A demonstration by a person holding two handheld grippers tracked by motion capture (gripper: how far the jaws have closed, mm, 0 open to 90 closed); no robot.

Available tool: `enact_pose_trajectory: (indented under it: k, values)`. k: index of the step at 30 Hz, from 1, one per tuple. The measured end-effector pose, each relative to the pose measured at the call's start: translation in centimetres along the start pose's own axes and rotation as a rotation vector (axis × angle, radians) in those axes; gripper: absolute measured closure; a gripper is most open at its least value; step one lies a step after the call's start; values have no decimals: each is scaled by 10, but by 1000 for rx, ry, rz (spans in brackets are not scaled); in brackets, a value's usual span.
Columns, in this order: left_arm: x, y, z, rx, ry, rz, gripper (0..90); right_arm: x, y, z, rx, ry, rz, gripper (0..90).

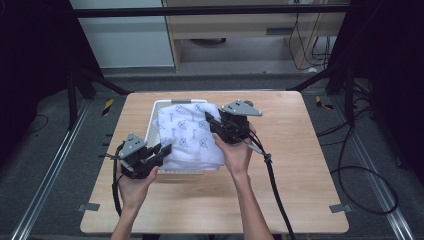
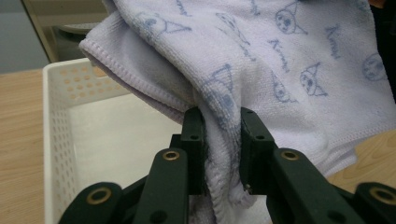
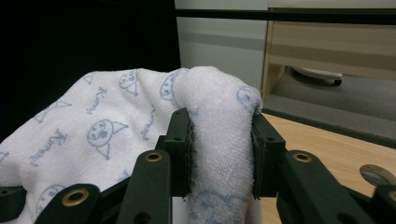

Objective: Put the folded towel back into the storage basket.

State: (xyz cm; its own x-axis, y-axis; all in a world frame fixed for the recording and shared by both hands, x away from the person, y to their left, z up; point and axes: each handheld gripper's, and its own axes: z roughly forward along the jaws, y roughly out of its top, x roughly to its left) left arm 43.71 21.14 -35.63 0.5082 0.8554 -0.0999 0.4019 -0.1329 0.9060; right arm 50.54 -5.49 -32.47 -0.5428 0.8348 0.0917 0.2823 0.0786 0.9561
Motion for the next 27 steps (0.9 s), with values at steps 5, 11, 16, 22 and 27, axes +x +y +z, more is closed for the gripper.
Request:
enact_pose_trajectory:
  k: [5,11,16,22,27]
  values:
    - [8,2,-1,-4,12,-7,739,3,3,9,-11,3,1,660]
    - [18,5,0,-10,23,-21,739,9,8,21,-21,2,-9,659]
    - [25,5,2,-7,35,-29,739,10,9,30,-21,5,-4,659]
    - [33,5,5,-4,40,-43,739,10,8,41,-15,12,6,659]
    - [39,5,7,-2,47,-51,739,11,8,49,-10,17,11,659]
